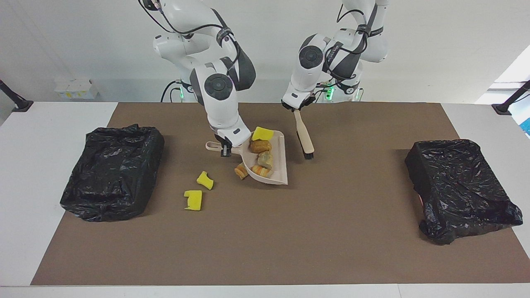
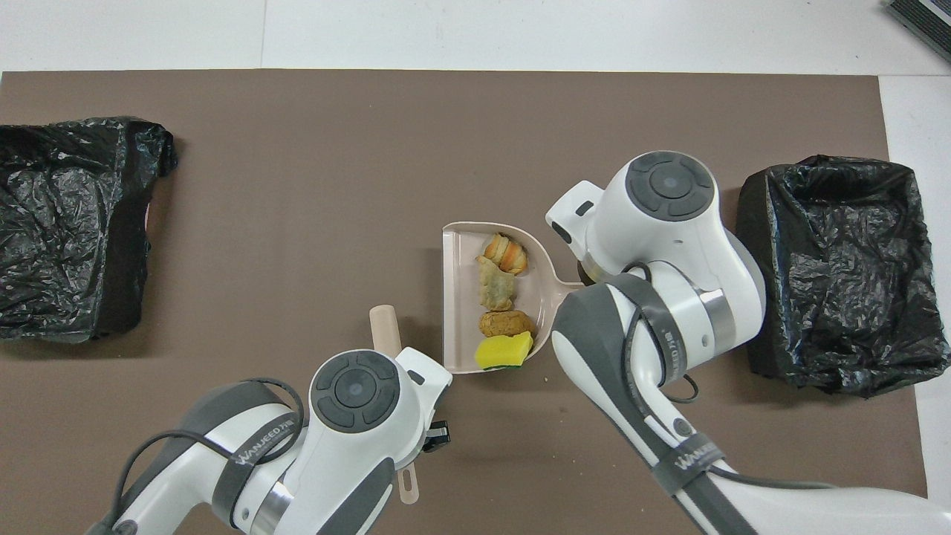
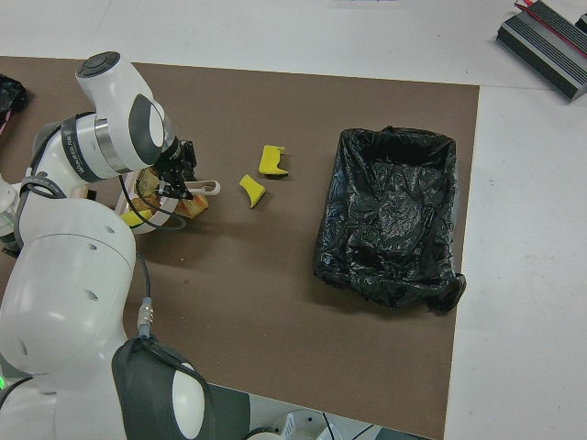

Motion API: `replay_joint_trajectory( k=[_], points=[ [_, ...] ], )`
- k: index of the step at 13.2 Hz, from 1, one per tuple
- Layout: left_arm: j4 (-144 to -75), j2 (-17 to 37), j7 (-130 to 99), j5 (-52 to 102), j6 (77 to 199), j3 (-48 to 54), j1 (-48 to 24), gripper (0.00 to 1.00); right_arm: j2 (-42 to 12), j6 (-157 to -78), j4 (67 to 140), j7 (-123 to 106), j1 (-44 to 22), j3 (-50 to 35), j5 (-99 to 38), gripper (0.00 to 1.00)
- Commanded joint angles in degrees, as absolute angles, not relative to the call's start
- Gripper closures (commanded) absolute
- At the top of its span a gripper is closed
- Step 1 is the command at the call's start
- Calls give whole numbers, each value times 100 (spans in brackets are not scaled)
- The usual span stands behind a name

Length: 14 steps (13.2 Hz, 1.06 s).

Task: Sweep and dump trash in bin
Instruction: 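Raise the dustpan with the right gripper while the left gripper withdraws the brush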

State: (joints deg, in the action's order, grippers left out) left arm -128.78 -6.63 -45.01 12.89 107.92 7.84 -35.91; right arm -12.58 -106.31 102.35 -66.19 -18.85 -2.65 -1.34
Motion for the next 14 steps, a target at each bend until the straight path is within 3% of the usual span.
replay_joint_trajectory(
  k=[1,7,12,14],
  points=[
    [-13516,-1089,-4667,1256,11301,747,-4112,100,-1125,-10232,10038,-7197,-1460,-308,-395,100],
    [-14141,-1309,-5160,1853,11900,747,-5290,100,-985,-9291,9571,-8128,-275,-237,-290,100],
    [-14317,-1292,-5203,2127,12232,747,-5536,100,-905,-9368,9441,-8920,1385,-185,288,100],
    [-14326,-1274,-5203,2127,12331,747,-5563,100,-940,-9387,9247,-9087,1748,-185,745,100]
  ],
)
